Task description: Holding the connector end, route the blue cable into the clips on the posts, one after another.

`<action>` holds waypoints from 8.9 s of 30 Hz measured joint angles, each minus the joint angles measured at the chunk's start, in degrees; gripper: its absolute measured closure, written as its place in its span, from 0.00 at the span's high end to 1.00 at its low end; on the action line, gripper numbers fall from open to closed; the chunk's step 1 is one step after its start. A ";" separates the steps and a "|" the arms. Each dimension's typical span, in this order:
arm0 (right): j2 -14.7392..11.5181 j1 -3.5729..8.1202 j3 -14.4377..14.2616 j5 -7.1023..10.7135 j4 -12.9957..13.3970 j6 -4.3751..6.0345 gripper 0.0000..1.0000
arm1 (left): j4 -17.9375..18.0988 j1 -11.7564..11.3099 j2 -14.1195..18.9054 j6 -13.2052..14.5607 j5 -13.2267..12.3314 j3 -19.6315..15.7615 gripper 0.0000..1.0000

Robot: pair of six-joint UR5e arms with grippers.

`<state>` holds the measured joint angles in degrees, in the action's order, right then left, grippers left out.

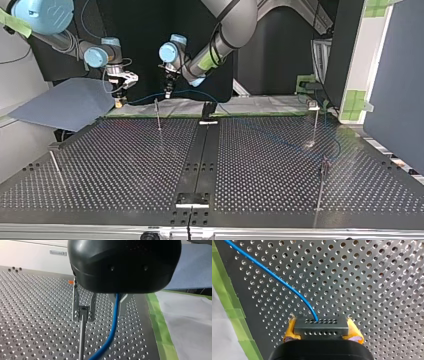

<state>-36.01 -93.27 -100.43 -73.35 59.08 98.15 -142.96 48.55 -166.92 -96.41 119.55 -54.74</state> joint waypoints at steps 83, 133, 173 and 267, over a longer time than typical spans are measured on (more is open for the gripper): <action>-2.83 -0.28 0.69 2.90 -1.29 0.10 0.00 | -1.46 -3.67 -0.90 -3.85 -6.49 4.58 0.00; 0.22 0.04 6.07 2.23 0.62 2.36 0.00 | 1.30 -8.33 -1.46 -5.29 -6.32 7.90 0.00; 1.13 0.41 8.78 2.49 0.17 3.30 0.00 | -4.28 -9.48 -1.43 -3.47 -6.87 9.32 0.40; 1.85 0.50 9.11 3.60 -1.15 4.05 0.00 | -9.24 -3.57 8.60 4.25 -15.16 -7.21 1.00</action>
<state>-34.16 -92.77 -91.32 -69.75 57.92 102.20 -152.20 44.99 -158.32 -92.16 104.39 -61.94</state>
